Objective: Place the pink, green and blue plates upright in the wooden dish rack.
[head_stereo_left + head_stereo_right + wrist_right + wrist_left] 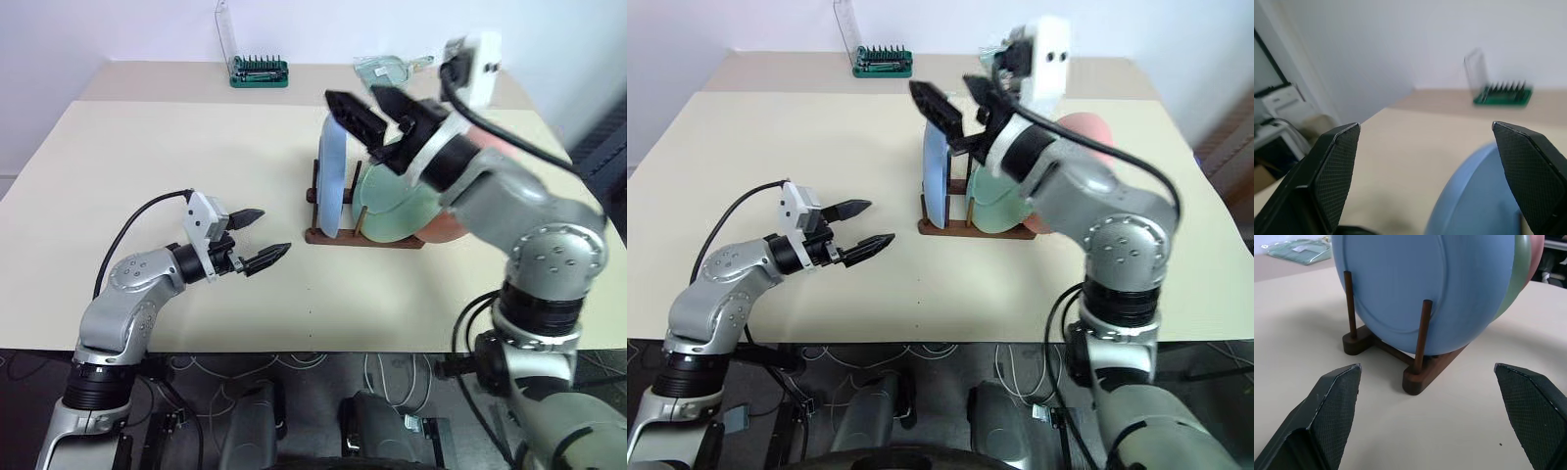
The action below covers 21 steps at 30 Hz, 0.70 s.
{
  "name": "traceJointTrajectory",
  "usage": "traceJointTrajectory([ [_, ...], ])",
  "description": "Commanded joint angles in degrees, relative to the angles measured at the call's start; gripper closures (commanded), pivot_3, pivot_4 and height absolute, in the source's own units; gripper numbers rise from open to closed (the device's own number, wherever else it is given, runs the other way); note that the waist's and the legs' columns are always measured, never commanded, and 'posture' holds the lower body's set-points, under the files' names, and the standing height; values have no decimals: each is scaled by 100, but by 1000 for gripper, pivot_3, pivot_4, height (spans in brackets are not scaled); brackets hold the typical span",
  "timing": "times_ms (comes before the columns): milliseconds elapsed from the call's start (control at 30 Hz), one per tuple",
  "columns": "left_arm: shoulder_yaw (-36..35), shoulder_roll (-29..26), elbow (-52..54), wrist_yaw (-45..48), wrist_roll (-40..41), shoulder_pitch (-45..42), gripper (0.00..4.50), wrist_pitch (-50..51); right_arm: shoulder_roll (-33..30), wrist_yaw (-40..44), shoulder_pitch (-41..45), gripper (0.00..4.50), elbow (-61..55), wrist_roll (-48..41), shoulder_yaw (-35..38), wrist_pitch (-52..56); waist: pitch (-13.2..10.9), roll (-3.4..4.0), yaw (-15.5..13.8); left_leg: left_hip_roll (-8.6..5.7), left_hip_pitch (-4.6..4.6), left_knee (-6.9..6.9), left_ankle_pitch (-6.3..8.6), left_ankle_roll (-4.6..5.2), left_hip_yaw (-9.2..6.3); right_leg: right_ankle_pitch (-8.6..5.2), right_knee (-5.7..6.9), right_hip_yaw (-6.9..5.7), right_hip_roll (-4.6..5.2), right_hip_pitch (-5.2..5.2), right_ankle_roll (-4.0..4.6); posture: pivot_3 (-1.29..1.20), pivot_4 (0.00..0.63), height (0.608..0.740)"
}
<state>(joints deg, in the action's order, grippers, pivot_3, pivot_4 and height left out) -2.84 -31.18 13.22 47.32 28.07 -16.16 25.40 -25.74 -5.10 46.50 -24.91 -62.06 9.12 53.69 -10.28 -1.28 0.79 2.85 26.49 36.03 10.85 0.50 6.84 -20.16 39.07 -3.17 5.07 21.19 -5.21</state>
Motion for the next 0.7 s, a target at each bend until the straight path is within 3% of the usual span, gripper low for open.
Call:
traceJointTrajectory([
  [33,6,28,28,47,-9,-61,0,-148,-910,635,-69,1389,-124,245,656,-142,0,0,-19,-1,1,1,0,1,1,0,-2,0,2,0,0,0,150,732],
  [233,103,71,-150,173,-55,-174,0,-216,-2794,2069,-1239,4435,-532,681,1140,-52,-3,5,16,1,-1,-3,18,30,6,0,-17,0,3,-6,-1,0,150,732],
  [400,239,135,-352,274,-112,-345,0,-300,-3749,2695,-2342,4435,-799,1549,984,-194,-2,9,31,7,-11,0,19,32,6,0,-12,3,0,-11,0,0,150,732],
  [700,281,192,-500,357,-177,-458,0,-373,-3766,2881,-2818,4435,-923,2531,347,-257,-2,9,7,4,-8,6,2,4,6,0,-12,3,3,-11,-1,0,150,732],
])
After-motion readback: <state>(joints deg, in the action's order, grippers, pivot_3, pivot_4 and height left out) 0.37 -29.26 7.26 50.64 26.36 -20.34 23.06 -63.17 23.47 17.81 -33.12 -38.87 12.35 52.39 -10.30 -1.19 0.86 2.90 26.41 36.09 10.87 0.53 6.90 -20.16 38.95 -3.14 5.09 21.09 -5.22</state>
